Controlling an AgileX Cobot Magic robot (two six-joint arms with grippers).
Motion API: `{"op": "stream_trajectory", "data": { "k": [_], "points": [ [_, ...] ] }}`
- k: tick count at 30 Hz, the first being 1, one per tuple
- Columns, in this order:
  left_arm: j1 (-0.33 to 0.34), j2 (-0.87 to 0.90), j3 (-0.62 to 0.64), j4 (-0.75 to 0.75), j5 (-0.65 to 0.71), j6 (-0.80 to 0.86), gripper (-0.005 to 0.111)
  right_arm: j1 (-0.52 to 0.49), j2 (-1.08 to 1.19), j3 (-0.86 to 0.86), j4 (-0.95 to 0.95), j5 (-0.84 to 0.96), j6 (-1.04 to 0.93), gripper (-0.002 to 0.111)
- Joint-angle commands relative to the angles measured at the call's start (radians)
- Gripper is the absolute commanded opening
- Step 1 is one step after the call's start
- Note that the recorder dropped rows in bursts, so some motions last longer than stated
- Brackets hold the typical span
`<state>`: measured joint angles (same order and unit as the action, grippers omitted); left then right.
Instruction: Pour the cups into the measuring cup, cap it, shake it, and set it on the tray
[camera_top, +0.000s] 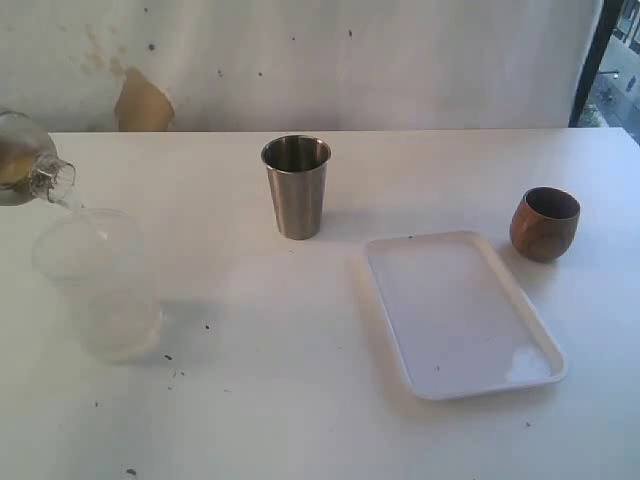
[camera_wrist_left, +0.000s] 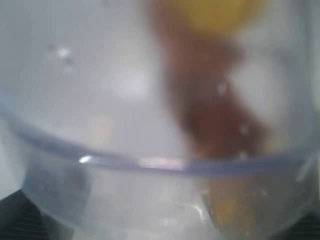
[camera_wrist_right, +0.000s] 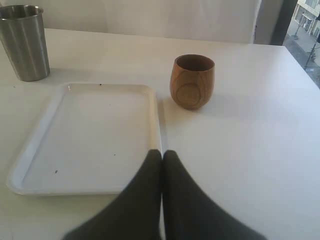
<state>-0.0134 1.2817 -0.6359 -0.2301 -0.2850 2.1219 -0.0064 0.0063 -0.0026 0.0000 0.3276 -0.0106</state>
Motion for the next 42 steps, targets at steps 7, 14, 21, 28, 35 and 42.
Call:
{"op": "stream_trajectory", "data": {
  "k": [7, 14, 21, 28, 35, 42],
  "points": [
    [0.002, -0.014, -0.017, 0.011, -0.051, -0.011, 0.000, -0.004, -0.006, 0.003, 0.000, -0.008, 0.003, 0.000],
    [0.002, -0.014, -0.017, 0.012, -0.051, -0.011, 0.000, -0.004, -0.006, 0.003, 0.000, -0.008, 0.003, 0.000],
    [0.002, -0.014, -0.017, 0.011, -0.039, -0.024, 0.000, -0.004, -0.006, 0.003, 0.000, -0.008, 0.003, 0.000],
    [0.002, -0.014, -0.017, 0.011, -0.039, -0.024, 0.000, -0.004, -0.006, 0.003, 0.000, -0.008, 0.003, 0.000],
    [0.002, -0.014, -0.017, 0.011, -0.039, -0.024, 0.000, -0.004, -0.006, 0.003, 0.000, -0.008, 0.003, 0.000],
    [0.002, -0.014, -0.017, 0.011, -0.039, -0.019, 0.000, -0.004, -0.006, 0.003, 0.000, -0.008, 0.003, 0.000]
  ]
}}
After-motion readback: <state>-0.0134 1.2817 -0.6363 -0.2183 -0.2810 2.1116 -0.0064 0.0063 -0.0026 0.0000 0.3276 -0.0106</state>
